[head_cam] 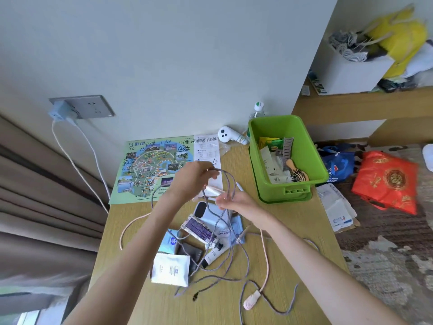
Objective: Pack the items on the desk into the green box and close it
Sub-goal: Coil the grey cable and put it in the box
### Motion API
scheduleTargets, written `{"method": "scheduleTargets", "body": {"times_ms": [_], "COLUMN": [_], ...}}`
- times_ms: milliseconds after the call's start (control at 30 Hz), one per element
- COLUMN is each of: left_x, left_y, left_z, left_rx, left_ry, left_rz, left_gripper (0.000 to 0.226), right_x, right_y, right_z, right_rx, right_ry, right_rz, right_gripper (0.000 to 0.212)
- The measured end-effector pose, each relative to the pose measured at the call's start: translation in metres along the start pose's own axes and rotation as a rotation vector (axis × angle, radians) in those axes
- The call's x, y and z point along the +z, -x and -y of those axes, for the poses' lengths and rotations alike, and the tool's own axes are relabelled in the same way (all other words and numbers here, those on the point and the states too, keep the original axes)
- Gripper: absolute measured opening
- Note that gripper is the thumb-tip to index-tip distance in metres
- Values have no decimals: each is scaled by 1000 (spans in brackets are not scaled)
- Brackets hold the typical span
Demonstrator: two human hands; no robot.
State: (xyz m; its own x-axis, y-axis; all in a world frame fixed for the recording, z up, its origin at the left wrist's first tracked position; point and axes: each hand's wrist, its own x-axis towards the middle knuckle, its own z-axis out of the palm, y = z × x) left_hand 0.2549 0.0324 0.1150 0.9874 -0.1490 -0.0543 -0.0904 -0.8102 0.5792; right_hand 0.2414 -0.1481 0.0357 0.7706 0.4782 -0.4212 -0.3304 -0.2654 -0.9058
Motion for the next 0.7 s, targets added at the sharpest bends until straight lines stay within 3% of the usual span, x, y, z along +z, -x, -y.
{"method": "scheduleTargets", "body": {"times_ms": [233, 433, 600, 700], "left_x": [-67, -112, -136, -148], "left_y": [-4, -3, 4, 12], "left_z": [-23, -40, -61, -70], "left_rx": [65, 88, 108, 129], "left_ry": [219, 303, 418, 442], "left_rz": [-138, -251, -280, -271], "left_gripper": [23, 23, 23, 23], "right_x": [-2, 7, 35, 52], "right_y": [7, 12, 3, -6], "right_z": [20, 37, 56, 76], "right_rx": [19, 17, -92, -118], "right_ry": [117, 156, 159, 173], "right_rz": [72, 134, -41, 40], "right_gripper": [11, 33, 76, 75]}}
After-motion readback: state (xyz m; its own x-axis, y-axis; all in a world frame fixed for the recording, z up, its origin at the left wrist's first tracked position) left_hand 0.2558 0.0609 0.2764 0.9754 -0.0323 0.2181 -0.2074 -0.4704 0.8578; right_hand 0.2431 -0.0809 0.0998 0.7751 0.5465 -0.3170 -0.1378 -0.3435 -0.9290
